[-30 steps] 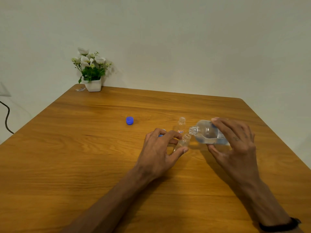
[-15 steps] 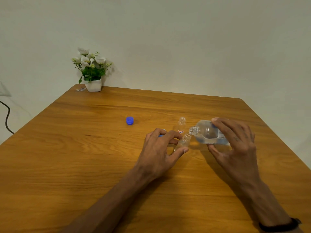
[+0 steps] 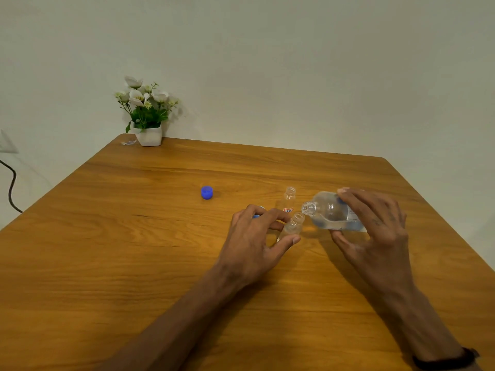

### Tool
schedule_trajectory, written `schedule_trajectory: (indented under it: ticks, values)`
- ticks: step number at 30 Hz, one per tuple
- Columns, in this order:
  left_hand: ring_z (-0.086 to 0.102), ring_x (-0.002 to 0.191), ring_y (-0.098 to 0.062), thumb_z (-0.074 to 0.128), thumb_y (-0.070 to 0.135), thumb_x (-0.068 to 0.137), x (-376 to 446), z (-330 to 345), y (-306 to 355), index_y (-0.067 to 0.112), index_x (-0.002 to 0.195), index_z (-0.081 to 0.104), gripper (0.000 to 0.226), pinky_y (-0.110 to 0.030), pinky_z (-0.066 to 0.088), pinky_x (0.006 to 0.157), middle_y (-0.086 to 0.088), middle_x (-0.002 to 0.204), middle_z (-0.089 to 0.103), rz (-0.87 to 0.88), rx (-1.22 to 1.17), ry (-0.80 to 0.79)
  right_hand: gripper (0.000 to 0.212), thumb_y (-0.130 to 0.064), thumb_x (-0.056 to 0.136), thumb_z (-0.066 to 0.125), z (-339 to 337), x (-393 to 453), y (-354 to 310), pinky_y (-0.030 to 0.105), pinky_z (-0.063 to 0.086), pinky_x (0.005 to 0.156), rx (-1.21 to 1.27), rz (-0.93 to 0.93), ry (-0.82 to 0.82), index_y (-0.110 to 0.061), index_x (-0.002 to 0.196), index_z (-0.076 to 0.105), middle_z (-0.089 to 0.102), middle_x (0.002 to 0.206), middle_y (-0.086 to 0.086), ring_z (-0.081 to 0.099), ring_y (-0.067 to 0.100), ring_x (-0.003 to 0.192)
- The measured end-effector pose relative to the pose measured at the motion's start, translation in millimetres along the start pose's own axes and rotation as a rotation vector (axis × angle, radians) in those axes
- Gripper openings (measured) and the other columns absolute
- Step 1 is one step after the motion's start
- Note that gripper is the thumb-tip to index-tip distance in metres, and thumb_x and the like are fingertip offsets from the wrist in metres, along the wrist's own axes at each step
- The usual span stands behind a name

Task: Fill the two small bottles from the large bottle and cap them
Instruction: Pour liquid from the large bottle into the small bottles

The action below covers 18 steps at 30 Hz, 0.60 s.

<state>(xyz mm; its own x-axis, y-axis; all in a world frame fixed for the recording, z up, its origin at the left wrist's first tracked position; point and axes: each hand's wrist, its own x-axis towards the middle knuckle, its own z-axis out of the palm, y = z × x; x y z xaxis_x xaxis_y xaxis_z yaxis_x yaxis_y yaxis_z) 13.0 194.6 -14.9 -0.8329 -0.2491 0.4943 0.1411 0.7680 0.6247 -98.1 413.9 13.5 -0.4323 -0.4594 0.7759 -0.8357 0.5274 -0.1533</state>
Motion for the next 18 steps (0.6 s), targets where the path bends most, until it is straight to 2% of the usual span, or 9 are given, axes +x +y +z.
schedule_trajectory:
  ticks: [18]
  values:
    - [0.049,0.122,-0.005,0.062,0.067,0.087,0.0,-0.7,0.1,0.039,0.122,0.063,0.045,-0.042,0.036,0.110,0.023,0.102,0.076,-0.006,0.016,-0.014,0.084,-0.008,0.066,0.098,0.4,-0.2,0.1,0.064,0.046,0.103,0.005,-0.002,-0.003,-0.009,0.142,0.063,0.066,0.141,0.011,0.057,0.037,0.130]
